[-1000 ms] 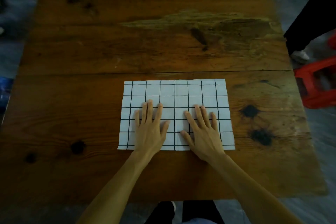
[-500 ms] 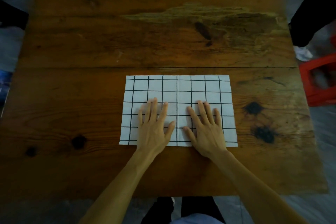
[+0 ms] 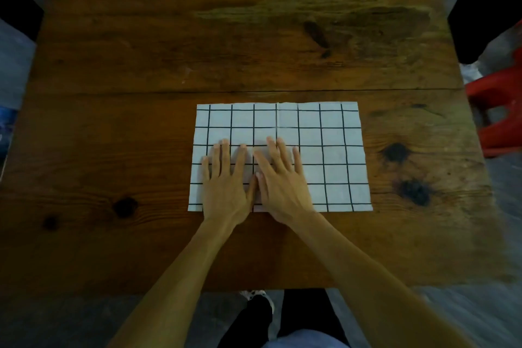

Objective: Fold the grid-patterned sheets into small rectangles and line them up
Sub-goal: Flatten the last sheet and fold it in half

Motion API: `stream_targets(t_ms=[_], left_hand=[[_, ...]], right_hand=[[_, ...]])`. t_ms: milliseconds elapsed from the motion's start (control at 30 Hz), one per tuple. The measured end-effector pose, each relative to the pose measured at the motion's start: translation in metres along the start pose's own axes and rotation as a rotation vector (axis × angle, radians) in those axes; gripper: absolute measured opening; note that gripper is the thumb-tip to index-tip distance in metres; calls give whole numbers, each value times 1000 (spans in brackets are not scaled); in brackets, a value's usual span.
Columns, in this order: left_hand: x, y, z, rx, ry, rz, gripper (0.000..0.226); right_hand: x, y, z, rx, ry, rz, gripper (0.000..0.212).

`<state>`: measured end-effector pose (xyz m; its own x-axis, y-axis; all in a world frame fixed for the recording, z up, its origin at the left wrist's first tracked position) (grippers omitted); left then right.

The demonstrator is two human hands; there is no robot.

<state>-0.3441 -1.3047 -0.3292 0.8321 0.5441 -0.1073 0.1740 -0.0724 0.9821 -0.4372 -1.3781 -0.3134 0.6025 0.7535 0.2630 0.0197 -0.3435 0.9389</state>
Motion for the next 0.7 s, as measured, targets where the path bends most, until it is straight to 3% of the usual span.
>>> stream_targets(t_ms=[267, 400, 567, 700], left_hand=[[1, 1, -1, -13, -5, -42, 63], [1, 2, -1, -9, -2, -30, 63], [1, 3, -1, -22, 1, -8, 64], [1, 0, 0, -22, -4, -4, 66]], right_hand=[[-115, 10, -42, 9, -252, -79, 64], [-129, 15, -50, 10, -265, -105, 67], [-65, 26, -31, -100, -169, -93, 61], [8, -6, -7, 19, -3, -13, 61]])
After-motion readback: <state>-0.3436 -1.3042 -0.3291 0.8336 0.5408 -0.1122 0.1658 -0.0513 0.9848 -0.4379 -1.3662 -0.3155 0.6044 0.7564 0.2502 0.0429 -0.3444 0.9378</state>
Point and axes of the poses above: each hand's wrist, its own z-axis towards the middle knuckle, its own y-axis out of the back of the hand, x = y × z, the point moved 7 cm from there along z, towards the middle knuckle, and after that the axes turned 1 degree about -y, right-handed, at the moved point
